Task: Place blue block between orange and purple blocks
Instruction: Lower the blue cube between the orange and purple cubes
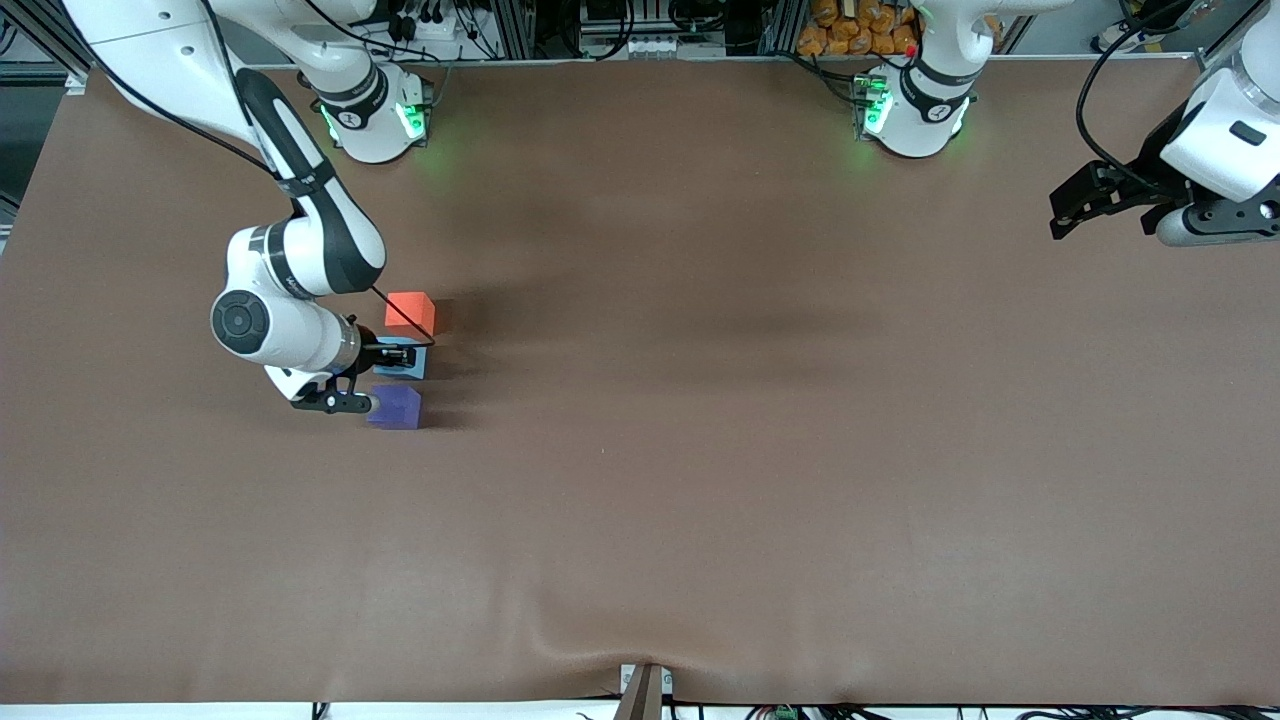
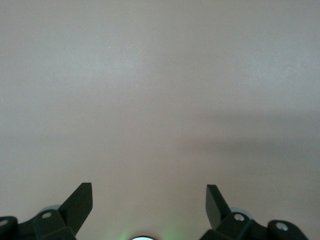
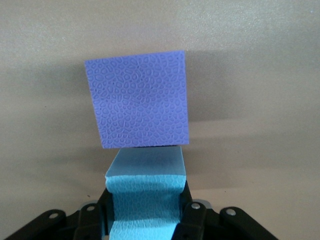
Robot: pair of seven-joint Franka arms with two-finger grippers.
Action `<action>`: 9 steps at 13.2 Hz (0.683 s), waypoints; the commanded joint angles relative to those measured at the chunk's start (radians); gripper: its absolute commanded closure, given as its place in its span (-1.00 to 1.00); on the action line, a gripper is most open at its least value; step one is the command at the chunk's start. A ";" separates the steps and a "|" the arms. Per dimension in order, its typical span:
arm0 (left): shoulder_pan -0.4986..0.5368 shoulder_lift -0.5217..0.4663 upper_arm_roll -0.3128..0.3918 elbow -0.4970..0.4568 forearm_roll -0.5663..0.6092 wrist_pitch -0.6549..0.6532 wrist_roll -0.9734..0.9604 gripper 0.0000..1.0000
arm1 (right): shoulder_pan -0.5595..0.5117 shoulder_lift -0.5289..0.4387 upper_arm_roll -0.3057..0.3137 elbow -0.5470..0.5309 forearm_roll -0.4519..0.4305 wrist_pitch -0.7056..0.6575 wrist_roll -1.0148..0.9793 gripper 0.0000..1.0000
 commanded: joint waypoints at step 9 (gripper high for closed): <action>0.008 -0.010 -0.009 0.000 0.000 -0.016 -0.013 -1.00 | -0.012 0.021 0.011 -0.015 -0.005 0.040 -0.007 1.00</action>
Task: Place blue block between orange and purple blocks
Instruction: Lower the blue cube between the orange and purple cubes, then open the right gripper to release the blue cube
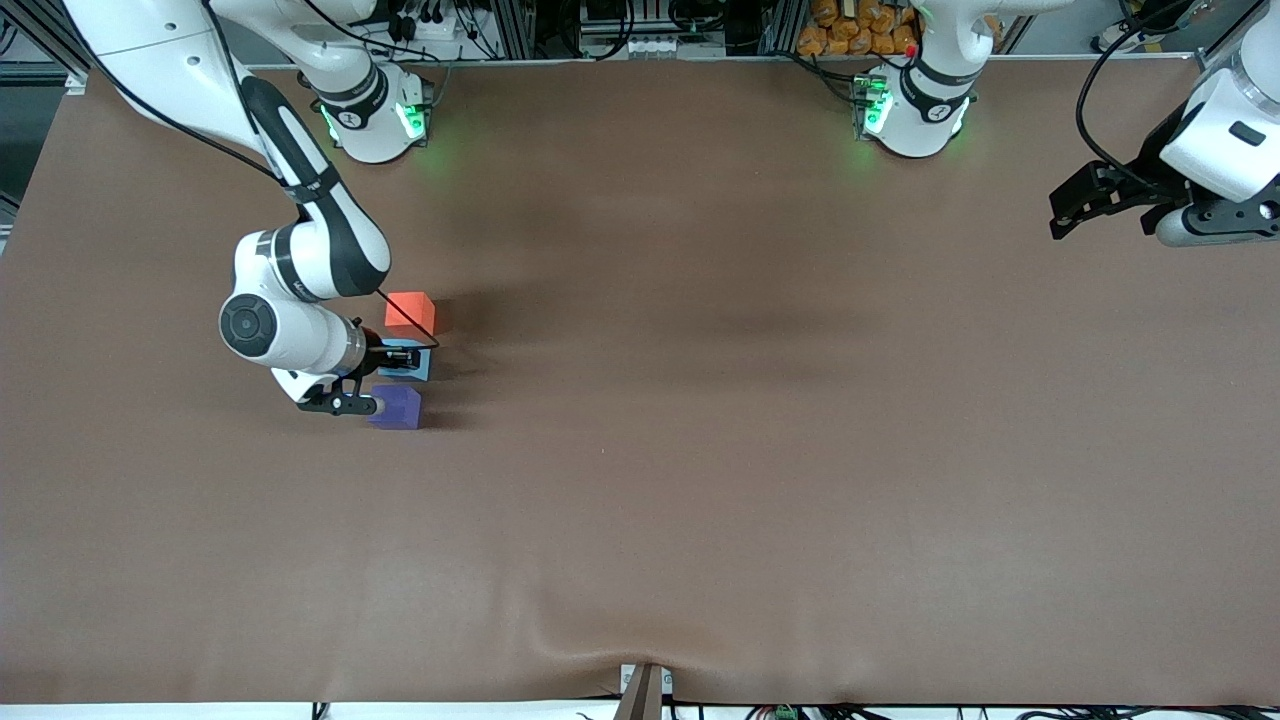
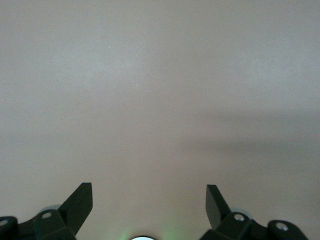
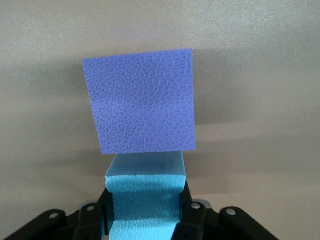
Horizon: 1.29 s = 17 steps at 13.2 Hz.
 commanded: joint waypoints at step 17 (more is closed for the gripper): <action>0.009 -0.019 -0.004 0.000 -0.001 -0.021 -0.013 -1.00 | -0.015 0.005 0.005 0.396 -0.007 -0.524 -0.004 -1.00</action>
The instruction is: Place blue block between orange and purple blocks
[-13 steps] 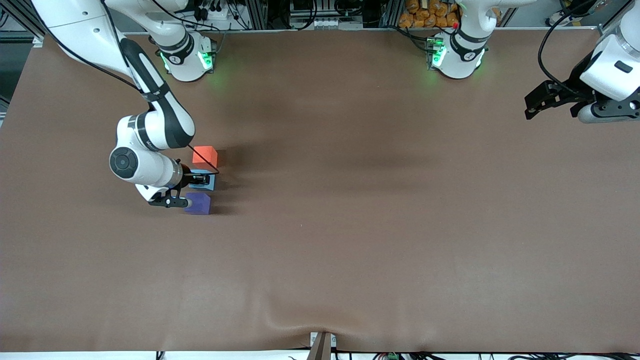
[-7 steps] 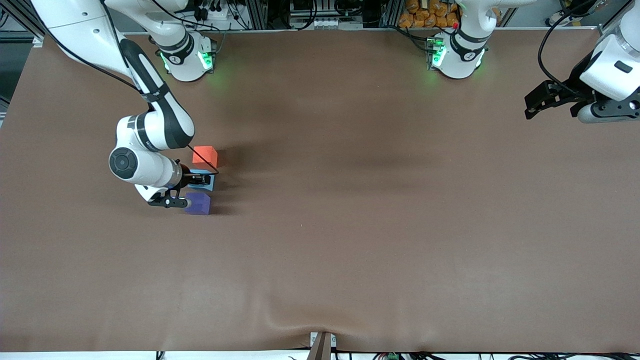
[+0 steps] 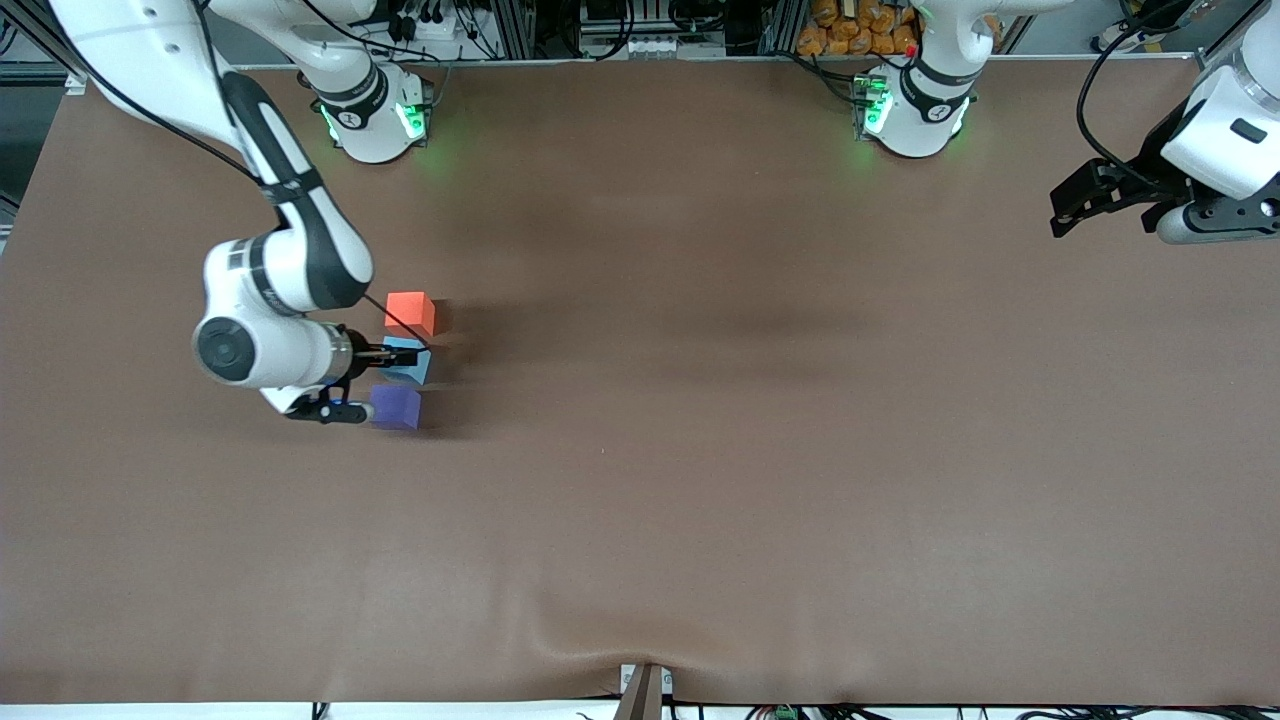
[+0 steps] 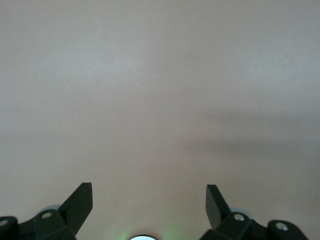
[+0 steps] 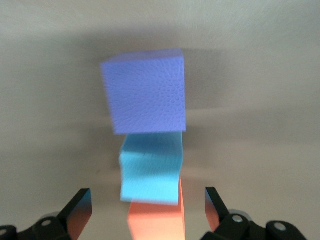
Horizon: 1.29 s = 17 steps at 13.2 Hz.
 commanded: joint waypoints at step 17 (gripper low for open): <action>0.009 -0.023 -0.004 -0.003 0.000 -0.029 -0.004 -1.00 | -0.039 -0.367 -0.102 0.432 -0.005 -0.548 -0.101 -1.00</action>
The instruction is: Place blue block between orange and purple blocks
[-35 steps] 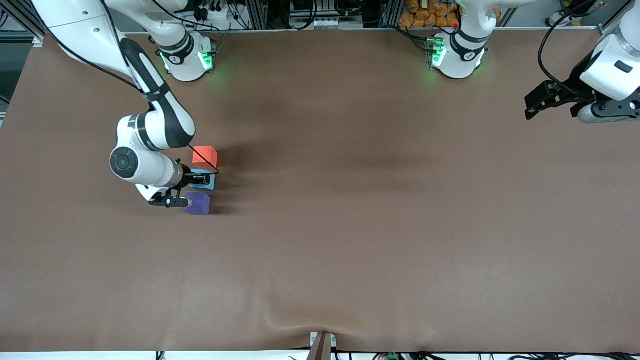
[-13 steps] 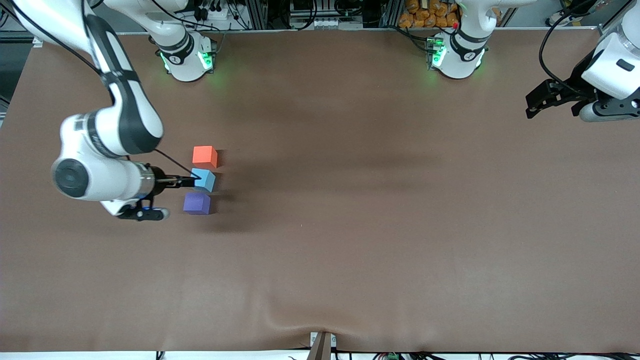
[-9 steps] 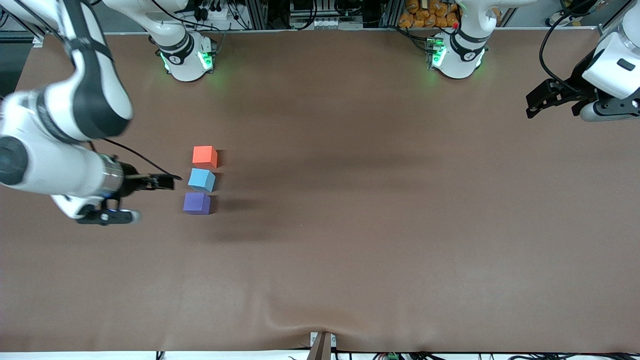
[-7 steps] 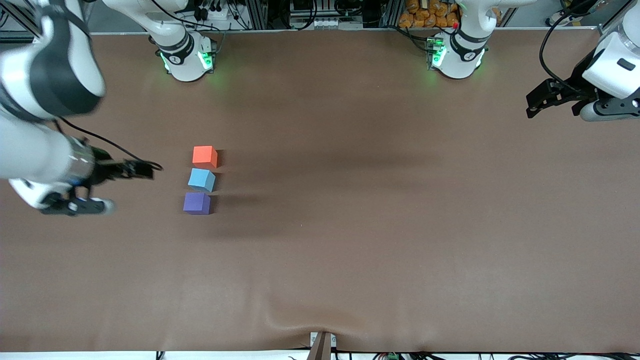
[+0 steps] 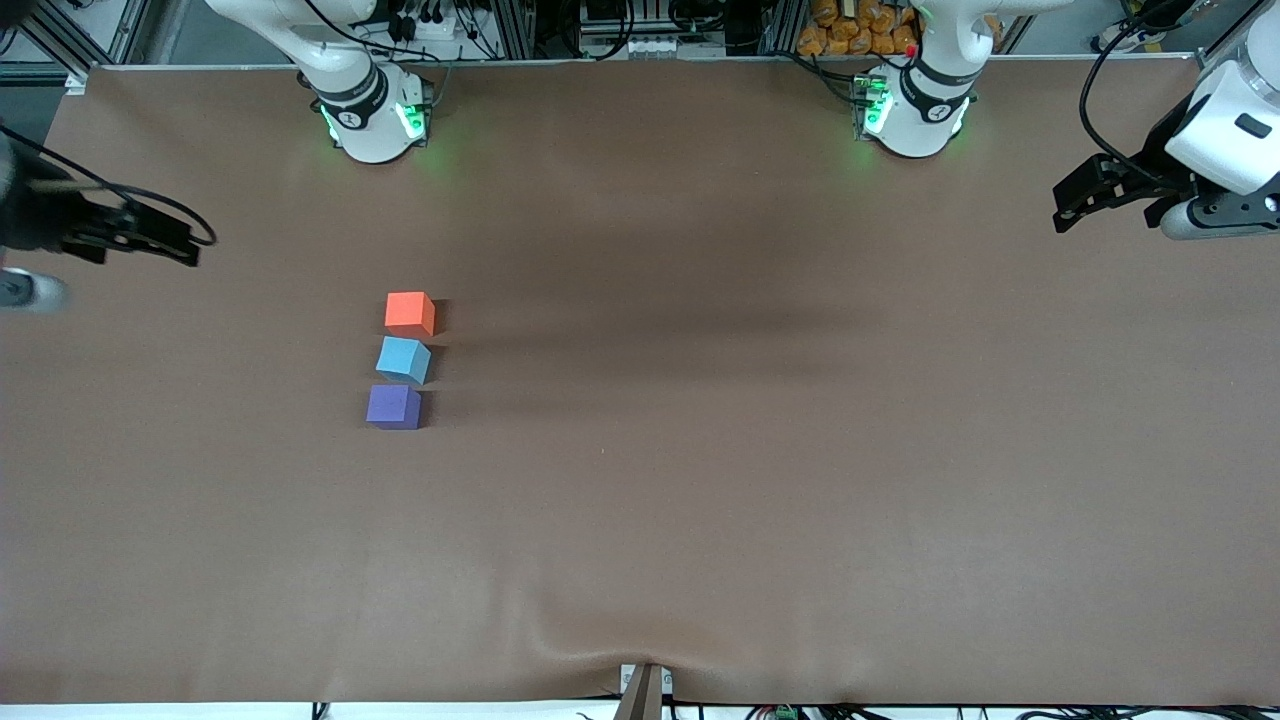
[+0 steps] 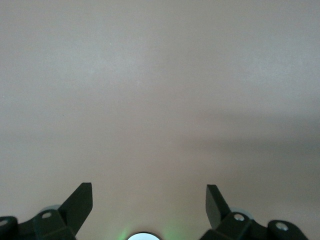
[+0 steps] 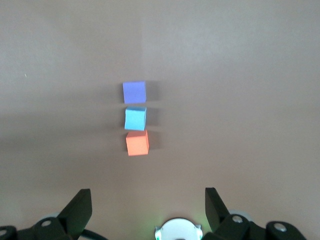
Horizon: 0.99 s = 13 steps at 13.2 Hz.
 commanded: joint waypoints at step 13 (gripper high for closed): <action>0.026 -0.020 0.001 0.028 -0.003 -0.055 0.050 -1.00 | 0.025 -0.214 -0.119 -0.307 0.060 0.165 -0.201 -1.00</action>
